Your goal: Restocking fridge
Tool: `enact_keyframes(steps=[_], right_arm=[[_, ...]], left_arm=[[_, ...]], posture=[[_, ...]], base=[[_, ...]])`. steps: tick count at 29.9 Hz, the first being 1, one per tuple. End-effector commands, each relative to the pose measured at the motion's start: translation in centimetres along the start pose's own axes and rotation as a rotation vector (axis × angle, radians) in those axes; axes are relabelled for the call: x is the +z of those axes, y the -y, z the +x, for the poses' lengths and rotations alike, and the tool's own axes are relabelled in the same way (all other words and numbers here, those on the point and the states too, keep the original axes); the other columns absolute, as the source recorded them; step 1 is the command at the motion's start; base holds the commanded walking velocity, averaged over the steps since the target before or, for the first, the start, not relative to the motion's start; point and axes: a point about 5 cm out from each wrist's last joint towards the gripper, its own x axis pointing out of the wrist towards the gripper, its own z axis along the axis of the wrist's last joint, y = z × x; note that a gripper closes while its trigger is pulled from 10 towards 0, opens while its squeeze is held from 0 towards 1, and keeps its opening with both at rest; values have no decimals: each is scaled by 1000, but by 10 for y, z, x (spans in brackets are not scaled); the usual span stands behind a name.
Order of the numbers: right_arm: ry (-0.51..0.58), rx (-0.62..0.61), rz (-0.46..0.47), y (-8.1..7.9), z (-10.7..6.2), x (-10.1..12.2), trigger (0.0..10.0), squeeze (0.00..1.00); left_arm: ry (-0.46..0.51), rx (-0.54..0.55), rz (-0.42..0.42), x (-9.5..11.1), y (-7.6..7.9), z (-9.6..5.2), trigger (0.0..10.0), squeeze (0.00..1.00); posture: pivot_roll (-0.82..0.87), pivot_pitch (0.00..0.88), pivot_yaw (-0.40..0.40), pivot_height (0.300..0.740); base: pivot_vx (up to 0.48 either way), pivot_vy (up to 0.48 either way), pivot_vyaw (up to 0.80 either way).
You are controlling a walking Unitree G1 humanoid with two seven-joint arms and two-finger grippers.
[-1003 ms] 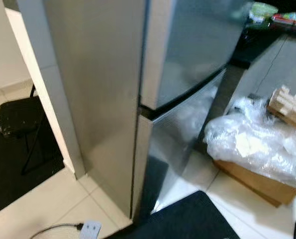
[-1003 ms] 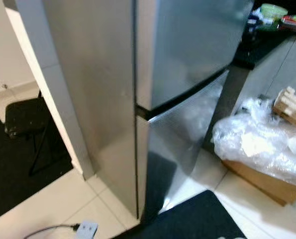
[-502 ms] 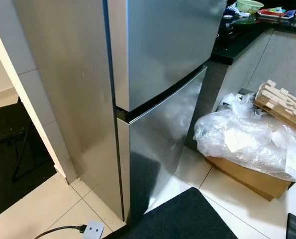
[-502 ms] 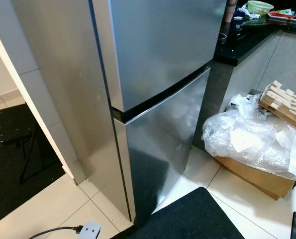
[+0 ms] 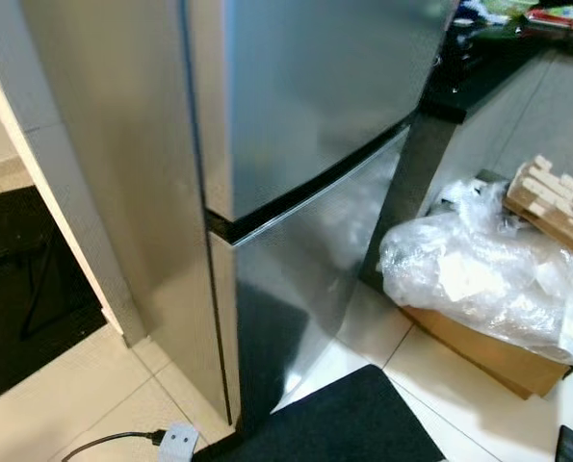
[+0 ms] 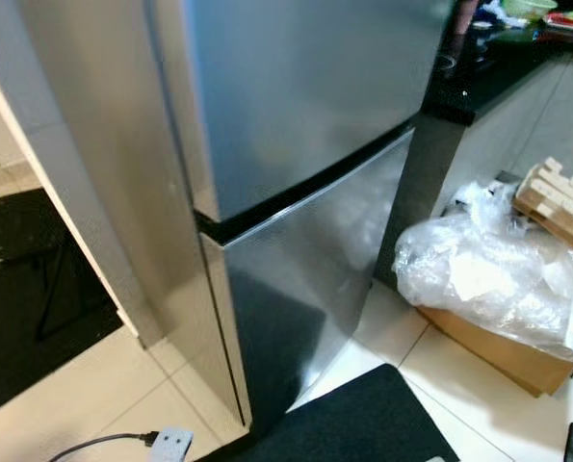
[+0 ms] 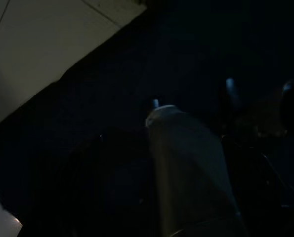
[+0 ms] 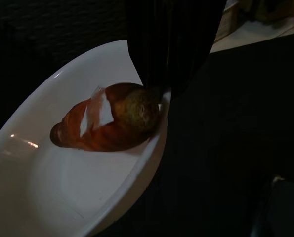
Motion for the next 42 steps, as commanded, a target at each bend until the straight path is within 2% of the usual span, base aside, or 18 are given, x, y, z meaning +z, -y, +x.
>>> enact_keyframes(steps=[1,11,13,18,21,22,23,26,27,31,32,35,36,39,41,42], right_arm=[[-8,6,-10,-3,0,-3,10000,0],[-12,5,-25,-1,0,-5,10000,0],[-14,4,-28,-1,0,-5,10000,0],[-15,4,-31,-1,0,-6,10000,0],[-16,3,-42,1,0,-5,10000,0],[-16,3,-42,1,0,-5,10000,0],[-17,1,-53,3,0,-5,10000,0],[-17,1,-55,3,-1,-5,10000,0],[-16,-1,-59,5,-1,-4,10000,0],[-6,-5,-73,8,-1,2,10000,0],[-4,-3,-81,8,-1,4,10000,0],[-2,0,-89,7,-1,5,10000,0],[-1,3,-95,6,-1,5,10000,0],[-1,4,-97,6,-1,5,10000,0],[1,5,-101,6,0,6,10000,0],[2,5,-103,6,0,6,10000,0]], left_arm=[[-11,12,-35,-7,-2,-1,10000,0],[-9,53,-82,-12,-14,-5,10000,0],[41,89,-144,-8,-24,-7,10000,0],[132,110,-216,3,-35,-9,10000,0],[256,112,-277,19,-52,-15,10000,0],[256,112,-277,19,-52,-15,10000,0],[340,80,-307,30,-64,-20,10000,16],[358,71,-311,32,-67,-21,10000,16],[393,58,-321,37,-72,-24,10000,1000],[535,-5,-317,61,-94,-37,10000,1000],[611,-49,-297,75,-100,-43,10000,1000],[700,-126,-255,91,-104,-51,10000,1000],[762,-198,-193,102,-105,-58,10000,1000],[788,-229,-164,108,-105,-61,10000,1000],[861,-319,-97,122,-103,-71,10000,1000],[903,-384,-54,132,-100,-77,10000,420]], posture=[[30,0,-40,740],[38,0,-46,740],[40,0,-46,740],[44,0,-50,740],[54,0,-61,740],[54,0,-61,740],[61,0,-67,740],[64,0,-70,740],[70,0,-73,740],[82,0,-79,740],[94,0,-85,740],[106,0,-90,740],[113,0,-95,740],[116,0,-97,740],[120,0,-101,740],[124,0,-103,740]], base=[[0,0,0],[0,0,0],[0,0,0],[0,0,0],[0,0,0],[0,0,0],[0,0,0],[0,0,0],[0,0,0],[0,0,0],[0,0,0],[0,0,0],[0,0,0],[0,0,0],[0,0,0],[0,0,0]])
